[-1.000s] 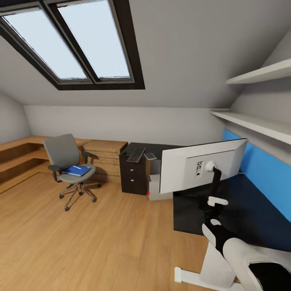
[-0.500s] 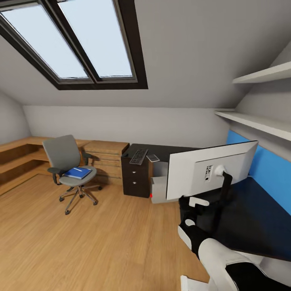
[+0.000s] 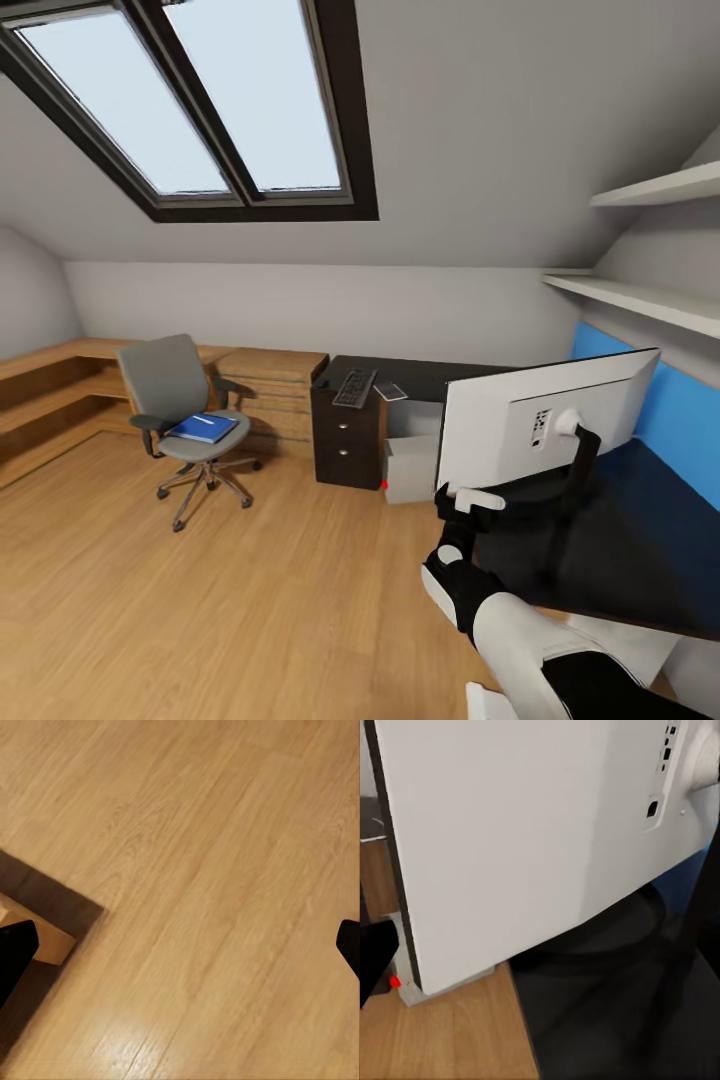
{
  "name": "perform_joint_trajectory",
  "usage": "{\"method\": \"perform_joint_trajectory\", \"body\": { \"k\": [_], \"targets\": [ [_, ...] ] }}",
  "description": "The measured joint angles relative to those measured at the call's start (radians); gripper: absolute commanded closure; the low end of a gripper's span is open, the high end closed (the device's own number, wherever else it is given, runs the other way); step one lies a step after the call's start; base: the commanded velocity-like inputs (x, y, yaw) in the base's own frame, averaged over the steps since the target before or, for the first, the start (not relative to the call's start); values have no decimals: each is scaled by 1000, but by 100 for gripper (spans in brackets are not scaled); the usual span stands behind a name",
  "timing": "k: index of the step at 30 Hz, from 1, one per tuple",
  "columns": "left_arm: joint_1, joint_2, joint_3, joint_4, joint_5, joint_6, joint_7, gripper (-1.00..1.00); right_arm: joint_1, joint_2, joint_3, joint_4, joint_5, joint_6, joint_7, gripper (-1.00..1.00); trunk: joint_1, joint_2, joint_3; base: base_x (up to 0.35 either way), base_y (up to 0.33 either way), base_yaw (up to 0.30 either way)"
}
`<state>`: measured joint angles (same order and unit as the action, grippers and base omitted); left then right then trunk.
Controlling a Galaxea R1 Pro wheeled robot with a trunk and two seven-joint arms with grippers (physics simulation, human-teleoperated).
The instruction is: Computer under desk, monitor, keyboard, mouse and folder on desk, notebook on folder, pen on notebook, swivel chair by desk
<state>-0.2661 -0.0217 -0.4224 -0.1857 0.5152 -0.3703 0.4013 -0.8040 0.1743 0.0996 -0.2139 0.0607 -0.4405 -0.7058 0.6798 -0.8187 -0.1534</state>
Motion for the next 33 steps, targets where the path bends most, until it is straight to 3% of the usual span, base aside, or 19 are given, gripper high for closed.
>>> {"method": "perform_joint_trajectory", "body": {
  "k": [11, 21, 28, 33],
  "targets": [
    [0, 0, 0, 0, -2, 0, 0, -100, 1, 0, 0, -1, 5, -1, -5, -100, 0, 0, 0, 184, 241, 0],
    [0, 0, 1, 0, 1, 1, -1, -100, 8, 0, -1, -5, 22, -5, -15, -100, 0, 0, 0, 83, 29, 0],
    [0, 0, 0, 0, 0, 1, -1, -100, 9, 0, -2, -8, 25, -7, -86, -100, 0, 0, 0, 93, 2, 0],
    [0, 0, 0, 0, 0, 1, -1, -100, 9, 0, -2, -8, 26, -7, -101, -100, 0, 0, 0, 193, 0, 0]
  ]
}}
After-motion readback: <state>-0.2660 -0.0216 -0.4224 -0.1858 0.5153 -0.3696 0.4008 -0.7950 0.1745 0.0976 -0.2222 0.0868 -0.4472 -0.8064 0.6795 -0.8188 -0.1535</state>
